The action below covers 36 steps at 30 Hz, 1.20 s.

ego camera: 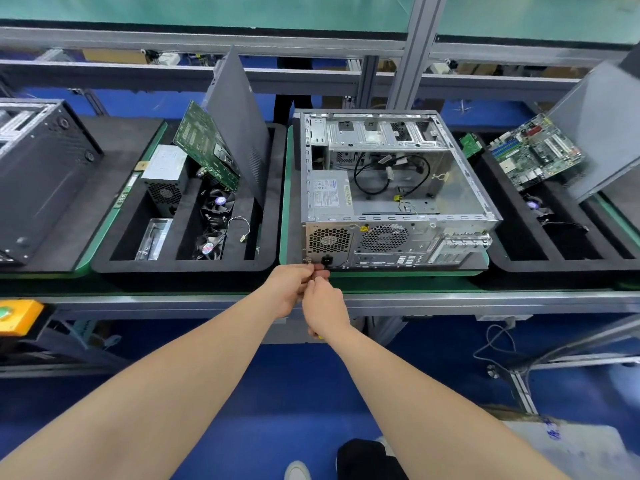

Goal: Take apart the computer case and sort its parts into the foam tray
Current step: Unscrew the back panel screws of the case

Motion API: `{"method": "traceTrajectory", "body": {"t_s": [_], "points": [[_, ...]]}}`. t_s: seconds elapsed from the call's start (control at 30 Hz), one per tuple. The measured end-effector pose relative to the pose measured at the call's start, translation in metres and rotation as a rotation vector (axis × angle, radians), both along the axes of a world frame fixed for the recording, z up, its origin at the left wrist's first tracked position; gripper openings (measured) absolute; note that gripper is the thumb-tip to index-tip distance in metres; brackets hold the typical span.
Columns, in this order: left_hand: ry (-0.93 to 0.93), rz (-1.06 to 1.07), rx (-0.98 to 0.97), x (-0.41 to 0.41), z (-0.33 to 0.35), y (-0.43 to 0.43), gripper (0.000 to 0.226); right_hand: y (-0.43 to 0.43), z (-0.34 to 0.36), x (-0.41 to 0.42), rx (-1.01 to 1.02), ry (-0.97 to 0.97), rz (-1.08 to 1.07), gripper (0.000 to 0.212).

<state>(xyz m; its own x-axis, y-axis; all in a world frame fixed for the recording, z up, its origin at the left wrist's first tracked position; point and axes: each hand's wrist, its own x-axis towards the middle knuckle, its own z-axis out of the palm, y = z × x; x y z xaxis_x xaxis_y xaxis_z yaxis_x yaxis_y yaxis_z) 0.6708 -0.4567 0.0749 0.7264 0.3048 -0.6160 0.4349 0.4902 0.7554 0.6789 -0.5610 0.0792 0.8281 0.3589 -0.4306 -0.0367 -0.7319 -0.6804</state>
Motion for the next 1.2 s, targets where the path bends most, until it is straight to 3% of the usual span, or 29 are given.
{"method": "traceTrajectory", "body": {"t_s": [0.17,0.4,0.5,0.7,0.8,0.9,1.03,1.2], "points": [[0.075,0.066,0.052,0.001,0.004,-0.002,0.019,0.0,-0.003,0.001,-0.288,-0.344,0.213,0.034],[0.063,0.114,0.048,0.002,0.006,-0.006,0.022,-0.001,-0.002,0.006,-0.266,-0.278,0.25,0.032],[0.036,0.087,0.081,0.003,0.005,-0.002,0.024,-0.004,-0.003,0.012,-0.012,-0.034,0.128,0.031],[0.022,-0.001,0.036,-0.001,0.008,0.004,0.026,-0.017,-0.011,0.011,0.689,0.795,-0.319,0.04],[0.052,-0.046,0.061,-0.002,0.008,0.006,0.027,-0.019,-0.014,0.008,0.919,0.988,-0.37,0.038],[0.038,-0.048,0.031,-0.003,0.009,0.01,0.025,-0.018,-0.012,0.008,0.978,1.092,-0.364,0.038],[-0.026,-0.047,0.026,-0.004,0.006,0.01,0.025,-0.017,-0.011,0.011,0.922,1.039,-0.359,0.034],[-0.055,-0.008,0.029,-0.003,-0.001,0.006,0.027,-0.007,-0.009,0.009,0.552,0.645,-0.283,0.032]]}}
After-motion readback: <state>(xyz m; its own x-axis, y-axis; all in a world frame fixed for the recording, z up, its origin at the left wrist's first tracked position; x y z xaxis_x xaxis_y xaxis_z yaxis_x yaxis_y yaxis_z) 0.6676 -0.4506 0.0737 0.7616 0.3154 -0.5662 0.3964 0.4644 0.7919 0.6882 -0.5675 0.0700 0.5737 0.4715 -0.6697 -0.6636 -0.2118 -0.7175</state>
